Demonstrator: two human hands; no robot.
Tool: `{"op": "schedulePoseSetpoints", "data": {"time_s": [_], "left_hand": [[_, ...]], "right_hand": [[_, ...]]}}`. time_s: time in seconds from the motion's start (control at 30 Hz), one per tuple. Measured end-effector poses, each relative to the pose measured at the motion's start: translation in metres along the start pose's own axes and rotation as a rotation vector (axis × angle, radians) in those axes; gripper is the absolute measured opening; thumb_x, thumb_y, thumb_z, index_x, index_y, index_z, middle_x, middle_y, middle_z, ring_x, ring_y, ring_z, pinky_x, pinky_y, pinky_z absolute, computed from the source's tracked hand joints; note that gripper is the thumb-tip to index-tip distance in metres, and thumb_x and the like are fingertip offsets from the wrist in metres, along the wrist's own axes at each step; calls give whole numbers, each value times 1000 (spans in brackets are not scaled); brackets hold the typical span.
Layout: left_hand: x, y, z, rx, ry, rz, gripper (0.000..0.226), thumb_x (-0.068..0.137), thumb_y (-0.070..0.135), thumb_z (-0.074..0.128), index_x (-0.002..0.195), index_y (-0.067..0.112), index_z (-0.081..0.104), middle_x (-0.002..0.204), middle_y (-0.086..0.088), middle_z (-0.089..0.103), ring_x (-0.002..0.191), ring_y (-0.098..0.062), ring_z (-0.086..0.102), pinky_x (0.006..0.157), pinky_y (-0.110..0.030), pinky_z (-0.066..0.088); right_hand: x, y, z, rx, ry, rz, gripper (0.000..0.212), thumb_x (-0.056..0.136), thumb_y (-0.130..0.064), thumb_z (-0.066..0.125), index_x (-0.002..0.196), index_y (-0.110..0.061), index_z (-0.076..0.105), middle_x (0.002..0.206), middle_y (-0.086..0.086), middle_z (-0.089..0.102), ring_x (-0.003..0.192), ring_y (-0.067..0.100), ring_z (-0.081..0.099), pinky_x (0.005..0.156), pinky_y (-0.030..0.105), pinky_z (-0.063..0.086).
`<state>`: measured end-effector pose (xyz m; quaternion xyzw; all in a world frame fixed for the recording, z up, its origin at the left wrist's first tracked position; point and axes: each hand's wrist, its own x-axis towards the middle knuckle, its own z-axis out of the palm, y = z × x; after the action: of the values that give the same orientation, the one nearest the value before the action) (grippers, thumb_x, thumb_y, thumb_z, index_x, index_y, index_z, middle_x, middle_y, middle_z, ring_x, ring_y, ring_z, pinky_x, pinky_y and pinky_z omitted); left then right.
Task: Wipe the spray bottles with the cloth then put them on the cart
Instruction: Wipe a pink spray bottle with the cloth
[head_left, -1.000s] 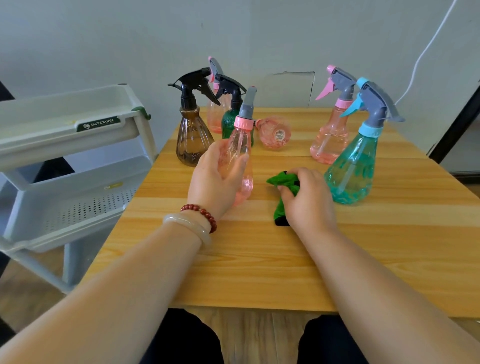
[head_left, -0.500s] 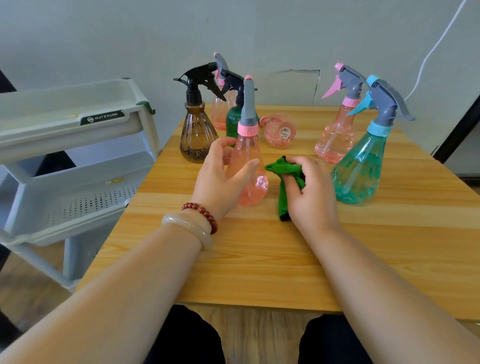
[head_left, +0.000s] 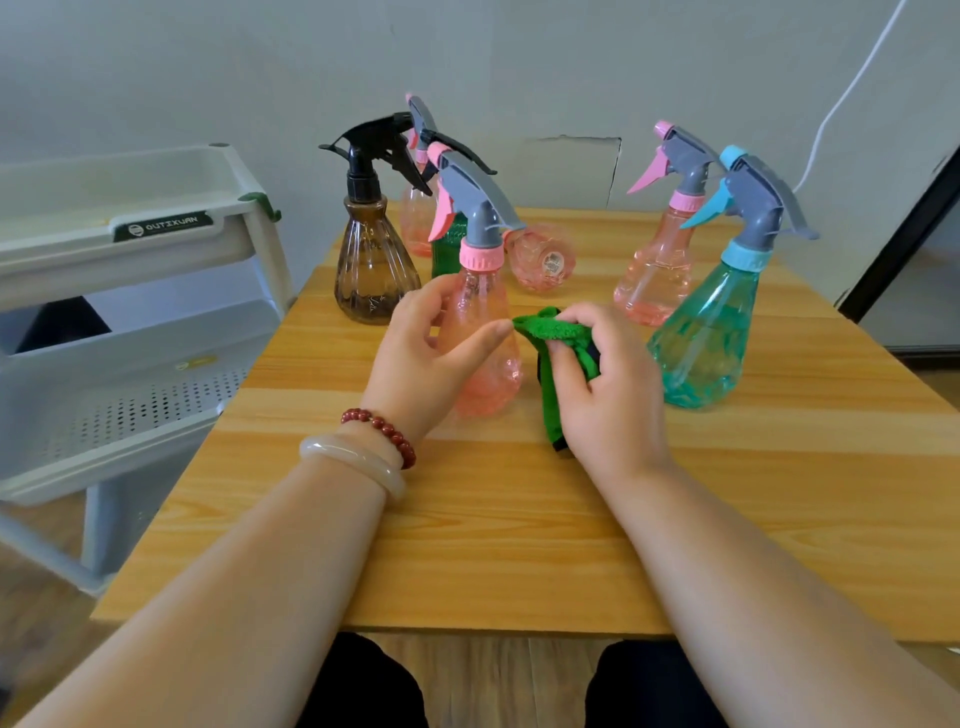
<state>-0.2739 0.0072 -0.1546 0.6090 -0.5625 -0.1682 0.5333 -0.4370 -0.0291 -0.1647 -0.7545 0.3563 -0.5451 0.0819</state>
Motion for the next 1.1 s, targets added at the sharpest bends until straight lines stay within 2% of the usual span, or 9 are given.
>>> {"op": "schedulePoseSetpoints", "data": {"time_s": [0.13,0.2,0.37,0.47,0.63,0.77,0.93,1.0,1.1], "left_hand": [[-1,-4,0,-58,16,15,60,84,57,67,135,32,49,128,10,57,117,-3,54,100,-40,50],[-3,0,-2,-45,97,45,58,86,49,70,135,28,48,128,9,55,115,2,52,101,-35,49],[1,26,-8,76,306,193,57,79,53,72,122,21,51,110,9,53,100,-8,55,87,-23,50],[9,40,-3,89,202,72,55,77,53,75,117,26,50,109,10,56,96,-5,56,81,-16,47],[7,36,2,-58,143,39,25,88,30,72,103,39,54,97,17,65,89,5,62,79,-12,50],[4,30,0,-167,65,22,24,94,26,64,116,30,56,109,14,67,102,4,62,90,-14,49],[2,19,3,-124,37,60,26,102,31,51,127,32,54,123,9,61,111,4,55,87,-3,41],[1,18,6,-126,54,72,27,100,32,53,127,28,56,119,8,62,108,3,57,88,-9,45],[0,17,9,-181,51,96,19,101,25,54,119,26,57,106,12,65,98,5,60,83,-10,47]], "right_hand": [[1,1,2,-5,14,-49,15,88,1,61,101,-5,66,96,-1,62,94,12,55,85,5,36],[2,2,2,19,12,-17,17,88,2,60,101,-6,66,96,-6,59,94,12,55,85,5,36],[3,4,2,54,-21,41,20,88,4,58,100,-10,65,95,-8,55,93,9,52,82,6,35],[3,4,2,77,-28,75,21,88,4,55,100,-10,64,97,-3,56,96,11,52,83,7,34],[2,2,-1,153,-37,114,19,86,-6,56,102,-8,65,103,5,59,99,7,53,87,10,36],[1,-6,-3,258,-72,212,21,86,-19,56,105,-14,65,105,-2,58,102,-7,51,87,7,36],[11,-14,-5,305,12,239,14,88,-20,58,100,-25,64,100,-11,64,98,5,60,85,21,47],[21,-22,-7,333,29,230,16,89,-20,62,103,-27,63,102,-14,65,99,7,62,86,26,51],[32,-30,2,355,17,180,16,89,-18,66,101,-27,61,99,-21,61,97,-4,59,85,14,46]]}}
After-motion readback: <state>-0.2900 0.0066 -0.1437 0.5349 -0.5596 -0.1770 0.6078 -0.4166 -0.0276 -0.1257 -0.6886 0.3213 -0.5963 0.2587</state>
